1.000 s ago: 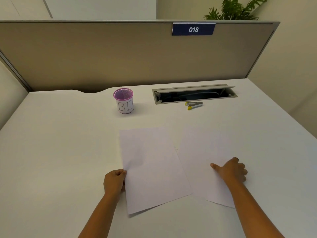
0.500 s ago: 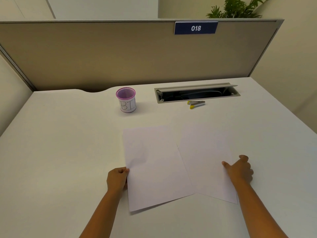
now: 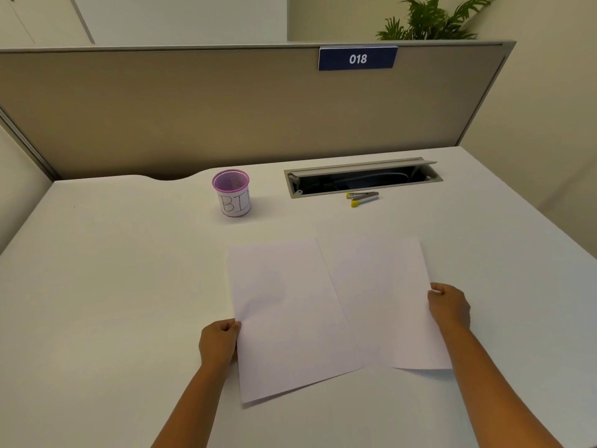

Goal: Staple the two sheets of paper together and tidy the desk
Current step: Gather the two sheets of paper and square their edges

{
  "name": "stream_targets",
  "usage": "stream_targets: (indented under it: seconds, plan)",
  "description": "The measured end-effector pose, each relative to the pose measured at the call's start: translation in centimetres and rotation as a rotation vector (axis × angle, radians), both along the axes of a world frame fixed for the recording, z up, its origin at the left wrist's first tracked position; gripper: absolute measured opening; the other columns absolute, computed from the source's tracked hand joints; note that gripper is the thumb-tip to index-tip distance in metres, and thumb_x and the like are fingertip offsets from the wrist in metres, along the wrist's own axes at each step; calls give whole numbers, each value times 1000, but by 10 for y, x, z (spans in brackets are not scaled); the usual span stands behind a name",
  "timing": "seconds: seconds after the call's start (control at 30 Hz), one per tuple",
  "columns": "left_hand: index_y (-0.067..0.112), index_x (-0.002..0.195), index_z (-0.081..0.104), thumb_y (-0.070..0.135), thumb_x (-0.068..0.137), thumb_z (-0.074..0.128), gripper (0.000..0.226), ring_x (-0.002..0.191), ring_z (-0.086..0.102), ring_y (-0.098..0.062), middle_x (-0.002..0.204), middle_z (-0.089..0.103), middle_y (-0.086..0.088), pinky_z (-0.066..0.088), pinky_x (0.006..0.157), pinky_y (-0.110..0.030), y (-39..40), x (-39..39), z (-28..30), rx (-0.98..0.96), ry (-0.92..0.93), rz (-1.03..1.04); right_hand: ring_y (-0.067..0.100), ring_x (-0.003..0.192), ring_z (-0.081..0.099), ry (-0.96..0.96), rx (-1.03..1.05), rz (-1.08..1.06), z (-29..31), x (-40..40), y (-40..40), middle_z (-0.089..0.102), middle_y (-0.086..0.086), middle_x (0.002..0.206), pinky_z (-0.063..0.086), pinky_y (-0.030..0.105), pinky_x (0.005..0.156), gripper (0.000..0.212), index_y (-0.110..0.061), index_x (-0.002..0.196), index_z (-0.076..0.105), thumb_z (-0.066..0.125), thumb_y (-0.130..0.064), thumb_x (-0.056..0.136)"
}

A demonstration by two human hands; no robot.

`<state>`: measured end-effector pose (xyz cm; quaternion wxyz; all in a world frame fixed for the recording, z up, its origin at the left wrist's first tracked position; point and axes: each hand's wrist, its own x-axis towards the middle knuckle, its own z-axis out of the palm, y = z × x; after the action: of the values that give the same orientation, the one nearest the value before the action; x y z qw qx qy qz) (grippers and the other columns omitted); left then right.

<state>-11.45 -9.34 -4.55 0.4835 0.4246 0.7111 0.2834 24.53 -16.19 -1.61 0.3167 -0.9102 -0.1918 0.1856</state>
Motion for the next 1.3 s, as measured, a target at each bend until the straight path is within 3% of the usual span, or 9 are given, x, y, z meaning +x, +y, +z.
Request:
stream_targets:
  seconds: [0.17, 0.27, 0.37, 0.47, 0.63, 0.73, 0.9, 1.07, 1.3]
  plan:
    - [21, 60, 58, 11, 89, 54, 31, 64, 56, -34, 76, 64, -19, 54, 66, -42, -1, 0, 3, 3, -20, 4, 35, 112, 56, -120, 232, 81, 45, -1, 2, 61, 18, 123, 43, 36, 95, 28, -3, 117, 61, 48, -9, 92]
    - [20, 61, 59, 10, 89, 53, 30, 61, 54, -31, 71, 62, -16, 52, 57, -36, -1, 0, 2, 6, -47, 0, 32, 112, 56, -159, 321, 105, 81, 3, 4, 63, 17, 120, 39, 29, 93, 27, -3, 114, 63, 51, -9, 90]
    - [16, 64, 61, 10, 89, 53, 27, 54, 47, -27, 65, 57, -12, 42, 48, -27, -2, -1, 1, 4, -63, 0, 30, 116, 54, -104, 370, 136, 111, 11, 5, 61, 14, 124, 37, 28, 96, 30, -4, 117, 61, 54, -12, 89]
    - [18, 64, 60, 10, 89, 53, 27, 56, 49, -28, 68, 59, -14, 45, 50, -28, -2, -1, 1, 10, -55, 0, 28, 119, 52, -13, 375, 177, 126, 17, 7, 58, 10, 127, 37, 33, 101, 33, -6, 121, 59, 55, -16, 90]
    - [19, 63, 60, 12, 89, 53, 29, 64, 54, -31, 76, 63, -18, 51, 57, -34, -2, -3, -1, 10, -45, -6, 19, 99, 55, 129, 341, 276, 86, 0, 27, 62, 19, 119, 43, 26, 86, 31, 2, 116, 60, 60, -7, 86]
    - [9, 78, 64, 10, 89, 53, 16, 65, 54, -30, 80, 64, -16, 46, 51, -28, -2, -4, -3, -7, -85, 2, 18, 95, 54, 204, 319, 292, 40, -33, 36, 63, 24, 116, 44, 28, 85, 28, 7, 111, 62, 59, -1, 85]
    - [6, 84, 66, 10, 89, 53, 15, 62, 54, -29, 81, 64, -18, 45, 48, -27, 0, -6, -5, -18, -103, -6, 25, 103, 59, 222, 258, 277, -6, -80, 35, 65, 15, 116, 42, 27, 88, 25, -2, 110, 65, 55, -9, 88]
    - [6, 88, 67, 11, 89, 54, 15, 58, 56, -25, 78, 64, -15, 47, 40, -24, 1, -6, -3, -48, -113, -4, 28, 106, 60, 130, 269, 282, -17, -105, 36, 66, 15, 114, 40, 20, 83, 24, 0, 109, 65, 54, -7, 89]
    - [2, 100, 66, 11, 89, 54, 18, 62, 62, -25, 80, 67, -13, 51, 41, -23, 2, -8, -2, -94, -184, 26, 28, 104, 61, 100, 305, 329, -25, -124, 42, 66, 17, 113, 42, 22, 87, 23, 0, 108, 65, 55, -8, 89]
